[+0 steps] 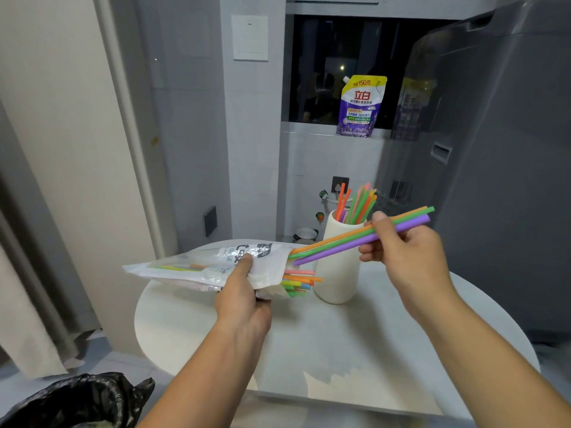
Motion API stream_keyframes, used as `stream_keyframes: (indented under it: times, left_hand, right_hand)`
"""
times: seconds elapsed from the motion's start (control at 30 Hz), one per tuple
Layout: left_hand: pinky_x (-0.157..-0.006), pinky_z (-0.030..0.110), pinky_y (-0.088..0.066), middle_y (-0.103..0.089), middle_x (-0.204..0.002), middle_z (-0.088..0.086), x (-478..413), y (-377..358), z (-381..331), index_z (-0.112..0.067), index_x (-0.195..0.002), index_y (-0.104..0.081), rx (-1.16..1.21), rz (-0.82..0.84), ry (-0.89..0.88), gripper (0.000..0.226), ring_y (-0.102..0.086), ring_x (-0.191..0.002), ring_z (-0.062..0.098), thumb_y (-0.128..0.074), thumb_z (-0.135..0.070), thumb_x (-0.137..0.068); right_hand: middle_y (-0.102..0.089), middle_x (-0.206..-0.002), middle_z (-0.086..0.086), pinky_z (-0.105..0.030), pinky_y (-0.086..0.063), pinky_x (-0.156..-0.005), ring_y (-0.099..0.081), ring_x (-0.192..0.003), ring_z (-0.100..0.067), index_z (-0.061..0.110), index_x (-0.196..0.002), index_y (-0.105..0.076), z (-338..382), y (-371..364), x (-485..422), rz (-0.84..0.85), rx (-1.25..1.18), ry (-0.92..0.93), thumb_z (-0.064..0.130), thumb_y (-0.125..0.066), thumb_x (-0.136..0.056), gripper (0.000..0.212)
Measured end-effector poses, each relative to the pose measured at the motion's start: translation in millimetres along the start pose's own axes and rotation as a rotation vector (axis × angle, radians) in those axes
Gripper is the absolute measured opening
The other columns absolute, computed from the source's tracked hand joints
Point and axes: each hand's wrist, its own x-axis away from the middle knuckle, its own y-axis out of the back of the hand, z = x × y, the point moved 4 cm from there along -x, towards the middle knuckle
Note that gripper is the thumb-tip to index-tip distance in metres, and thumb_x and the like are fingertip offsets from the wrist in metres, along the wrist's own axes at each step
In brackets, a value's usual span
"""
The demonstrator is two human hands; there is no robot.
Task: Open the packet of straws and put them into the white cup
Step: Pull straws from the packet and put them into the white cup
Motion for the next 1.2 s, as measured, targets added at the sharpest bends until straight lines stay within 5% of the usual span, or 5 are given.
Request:
stream_keyframes:
  times: [0.17,0.4,0.77,0.93,1.2]
  left_hand:
    - [-0.048,0.026,-0.06,-0.074,-0.127,0.006,-3.2,0.7,-3.1,-0.01,-0.139,-0.061,0.019,-0.018,-0.023,0.043,-0.073,-0.088,0.018,-0.07,-0.012,-0.097]
    - [-0.047,0.027,-0.06,-0.074,-0.127,0.005,-4.9,-0.1,-2.7,-0.01,-0.139,-0.06,0.037,-0.029,-0.008,0.044,-0.074,-0.088,0.018,-0.07,-0.012,-0.096]
    - [-0.045,0.025,-0.057,-0.075,-0.125,0.005,-6.0,0.4,2.0,-0.011,-0.139,-0.061,0.087,-0.02,-0.007,0.047,-0.074,-0.086,0.016,-0.074,-0.011,-0.094]
    - [-0.047,0.025,-0.059,-0.075,-0.125,0.004,-5.0,-1.9,5.2,-0.01,-0.138,-0.062,0.092,-0.002,-0.006,0.046,-0.074,-0.084,0.015,-0.073,-0.011,-0.094]
    - [-0.05,0.026,-0.061,-0.075,-0.127,0.005,-4.8,-0.6,6.3,-0.01,-0.138,-0.062,0.058,0.016,0.0,0.045,-0.074,-0.09,0.017,-0.073,-0.012,-0.095]
  right_hand:
    - [-0.071,-0.057,-0.006,-0.046,-0.063,-0.071,-0.07,-0.054,-0.021,0.006,-0.077,-0.071,20.0,21.4,-9.5,-0.04,-0.012,0.036,0.026,-0.06,-0.099,0.032]
    - [-0.071,-0.056,-0.001,-0.045,-0.062,-0.072,-0.069,-0.052,-0.018,0.01,-0.076,-0.07,39.3,49.8,-17.3,-0.132,0.005,0.094,0.029,-0.062,-0.097,0.03]
    - [-0.07,-0.067,-0.003,-0.025,-0.062,-0.058,-0.069,-0.05,-0.01,0.021,-0.073,-0.066,66.3,74.0,-17.8,-0.271,0.145,0.237,0.032,-0.06,-0.098,0.028]
    - [-0.069,-0.067,-0.002,-0.008,-0.047,-0.047,-0.068,-0.05,-0.003,0.015,-0.077,-0.068,85.5,76.1,-17.5,-0.296,0.244,0.354,0.033,-0.058,-0.098,0.029]
    - [-0.071,-0.069,-0.002,-0.037,-0.063,-0.067,-0.072,-0.055,-0.013,0.017,-0.079,-0.068,95.3,53.5,-36.9,-0.199,0.391,0.357,0.035,-0.06,-0.097,0.027]
